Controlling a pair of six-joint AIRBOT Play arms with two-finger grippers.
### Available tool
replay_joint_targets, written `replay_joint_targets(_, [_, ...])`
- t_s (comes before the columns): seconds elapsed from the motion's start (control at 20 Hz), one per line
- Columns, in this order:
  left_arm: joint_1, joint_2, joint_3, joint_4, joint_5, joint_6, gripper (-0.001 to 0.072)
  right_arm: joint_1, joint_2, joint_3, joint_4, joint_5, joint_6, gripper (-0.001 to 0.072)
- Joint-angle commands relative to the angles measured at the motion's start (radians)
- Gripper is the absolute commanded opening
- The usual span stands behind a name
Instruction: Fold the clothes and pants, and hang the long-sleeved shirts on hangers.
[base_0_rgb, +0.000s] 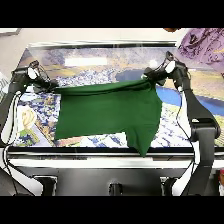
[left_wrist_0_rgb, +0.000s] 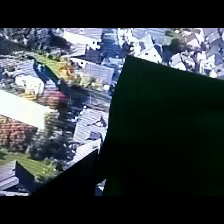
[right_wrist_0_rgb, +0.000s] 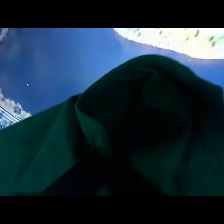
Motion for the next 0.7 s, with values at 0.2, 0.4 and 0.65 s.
replay_joint_targets(0.2, [0.077,0.051,0.151,-0.014,-0.356,0.202,0.0622,-0.177,0.115,0.001,0.103,0.325,-0.212,0.0367])
replay_joint_targets(0.4, [0.169,0.182,0.071,-0.057,-0.431,0.220,0.0622,-0.346,0.234,-0.111,0.181,0.502,-0.435,0.0361])
replay_joint_targets(0.65, [0.249,0.493,-0.445,-0.058,-0.355,0.218,0.0622,-0.529,0.470,-0.745,0.414,0.467,-0.705,0.0317])
